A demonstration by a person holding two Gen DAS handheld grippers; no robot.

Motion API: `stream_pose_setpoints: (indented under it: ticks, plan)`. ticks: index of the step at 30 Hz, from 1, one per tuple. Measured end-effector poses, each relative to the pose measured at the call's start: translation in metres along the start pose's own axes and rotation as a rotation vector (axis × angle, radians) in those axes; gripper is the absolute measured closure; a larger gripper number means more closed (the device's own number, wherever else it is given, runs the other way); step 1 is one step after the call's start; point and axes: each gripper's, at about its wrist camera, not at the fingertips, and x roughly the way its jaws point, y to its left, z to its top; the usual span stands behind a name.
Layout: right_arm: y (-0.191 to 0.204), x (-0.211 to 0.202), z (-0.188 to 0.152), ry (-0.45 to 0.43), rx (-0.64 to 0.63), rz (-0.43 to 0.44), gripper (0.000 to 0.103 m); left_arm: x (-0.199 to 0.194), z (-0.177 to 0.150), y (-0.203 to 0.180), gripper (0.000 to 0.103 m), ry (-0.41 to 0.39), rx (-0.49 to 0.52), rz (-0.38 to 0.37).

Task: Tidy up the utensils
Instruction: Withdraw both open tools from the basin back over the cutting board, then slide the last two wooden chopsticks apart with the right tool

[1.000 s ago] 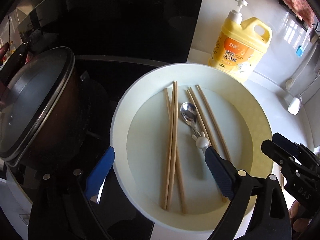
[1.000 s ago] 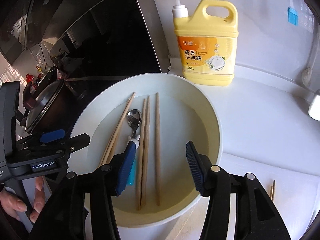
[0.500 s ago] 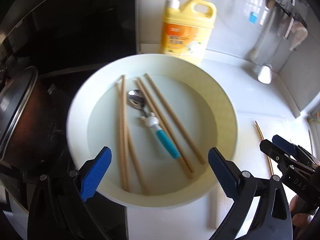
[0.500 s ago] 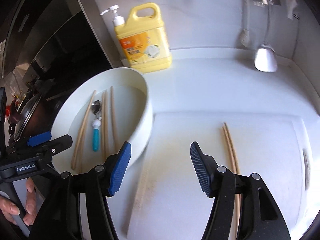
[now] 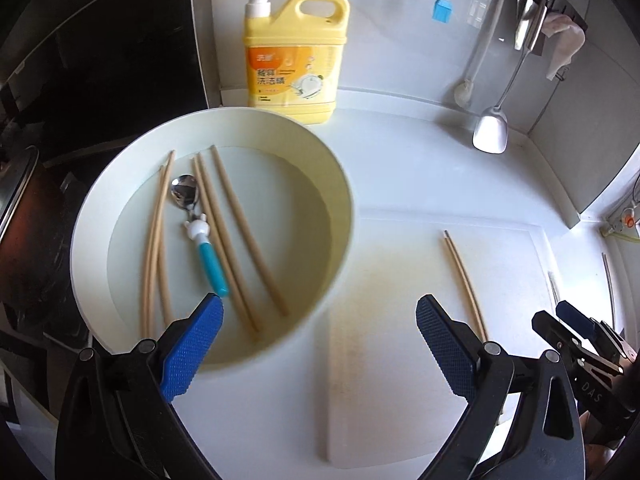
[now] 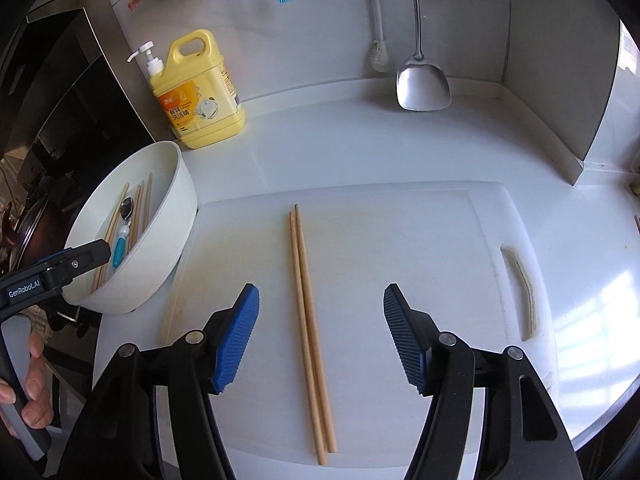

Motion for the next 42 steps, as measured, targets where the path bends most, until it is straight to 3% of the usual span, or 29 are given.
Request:
stream_pose_setpoints:
  ticks: [8,13,25,42]
  plan:
    - [-0.042,-0.003,-0.005,0.005,-0.104,0.102,0.037,-0.011,-0.019,-0.064,0.006,0.014,-0.045,0.118]
    - [-0.050,0.008,-0.008,0.038,-0.104,0.149,0.037,-0.018,-0.035,-0.074,0.006,0.034,-0.075,0.166]
    - [-0.032,0.038,-0.026,0.077,-0.191,0.060,0.038,0.004,-0.055,-0.062,0.006,0.031,-0.115,0.169]
    - [-0.018,0.052,-0.035,0.102,-0.244,0.029,0.037,0.013,-0.069,-0.062,0.006,0.043,-0.127,0.169]
